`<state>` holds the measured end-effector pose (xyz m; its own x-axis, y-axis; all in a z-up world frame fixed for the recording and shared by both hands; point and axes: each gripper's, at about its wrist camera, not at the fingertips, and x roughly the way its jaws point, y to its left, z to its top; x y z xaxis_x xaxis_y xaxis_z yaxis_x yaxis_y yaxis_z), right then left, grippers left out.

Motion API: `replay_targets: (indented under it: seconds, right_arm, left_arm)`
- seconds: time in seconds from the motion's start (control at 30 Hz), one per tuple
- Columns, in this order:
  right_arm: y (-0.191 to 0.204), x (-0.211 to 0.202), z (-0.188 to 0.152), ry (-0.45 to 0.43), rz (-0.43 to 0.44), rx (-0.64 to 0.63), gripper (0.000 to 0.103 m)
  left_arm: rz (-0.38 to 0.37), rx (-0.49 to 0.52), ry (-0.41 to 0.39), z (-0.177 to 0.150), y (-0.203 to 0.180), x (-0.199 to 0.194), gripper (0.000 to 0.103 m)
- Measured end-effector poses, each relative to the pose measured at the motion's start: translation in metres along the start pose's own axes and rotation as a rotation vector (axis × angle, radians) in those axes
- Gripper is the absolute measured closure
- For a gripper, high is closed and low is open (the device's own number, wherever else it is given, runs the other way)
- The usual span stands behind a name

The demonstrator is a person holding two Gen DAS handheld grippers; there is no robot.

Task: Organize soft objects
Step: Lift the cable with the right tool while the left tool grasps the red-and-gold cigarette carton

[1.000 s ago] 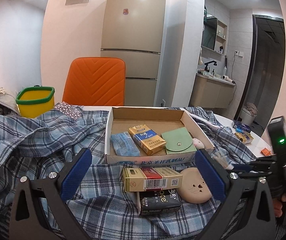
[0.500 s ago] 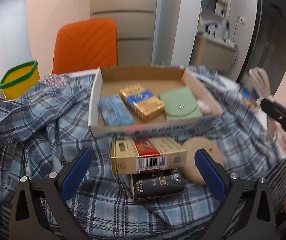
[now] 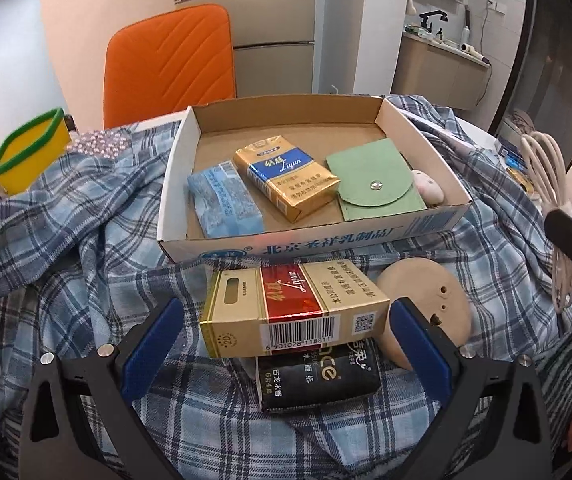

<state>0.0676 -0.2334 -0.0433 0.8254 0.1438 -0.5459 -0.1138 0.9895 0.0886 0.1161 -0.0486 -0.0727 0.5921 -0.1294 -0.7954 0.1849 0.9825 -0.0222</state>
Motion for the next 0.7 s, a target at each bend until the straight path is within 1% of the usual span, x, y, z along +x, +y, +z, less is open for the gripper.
replay_targets:
  seconds: [0.03, 0.07, 0.2, 0.33, 0.4, 0.47, 0.6, 0.7]
  right_arm:
    - [0.0, 0.0, 0.0, 0.0, -0.001, -0.001, 0.081]
    - [0.0, 0.0, -0.001, 0.002, 0.001, -0.002, 0.081]
    - [0.0, 0.003, -0.001, 0.014, -0.001, -0.002, 0.081]
    - [-0.001, 0.003, -0.001, 0.012, -0.005, -0.001, 0.081]
    - [0.0, 0.002, -0.001, 0.002, -0.003, -0.005, 0.081]
    - [0.001, -0.001, -0.002, -0.011, -0.002, -0.013, 0.081]
    - [0.007, -0.006, -0.002, -0.038, -0.009, -0.035, 0.081]
    - [0.01, -0.011, -0.002, -0.062, -0.013, -0.051, 0.081]
  left_arm:
    - [-0.006, -0.007, 0.002, 0.0, 0.001, 0.0, 0.012]
    - [-0.009, -0.012, 0.006, -0.001, 0.002, 0.0, 0.014]
    - [-0.034, -0.012, -0.024, -0.003, 0.003, -0.008, 0.015]
    - [-0.055, -0.013, -0.097, -0.006, 0.005, -0.024, 0.015]
    - [-0.065, -0.02, -0.155, -0.01, 0.008, -0.035, 0.015]
    - [-0.071, -0.025, -0.229, -0.014, 0.011, -0.049, 0.015]
    - [-0.062, -0.002, -0.374, -0.02, 0.01, -0.074, 0.015]
    - [-0.048, 0.018, -0.458, -0.023, 0.008, -0.088, 0.015]
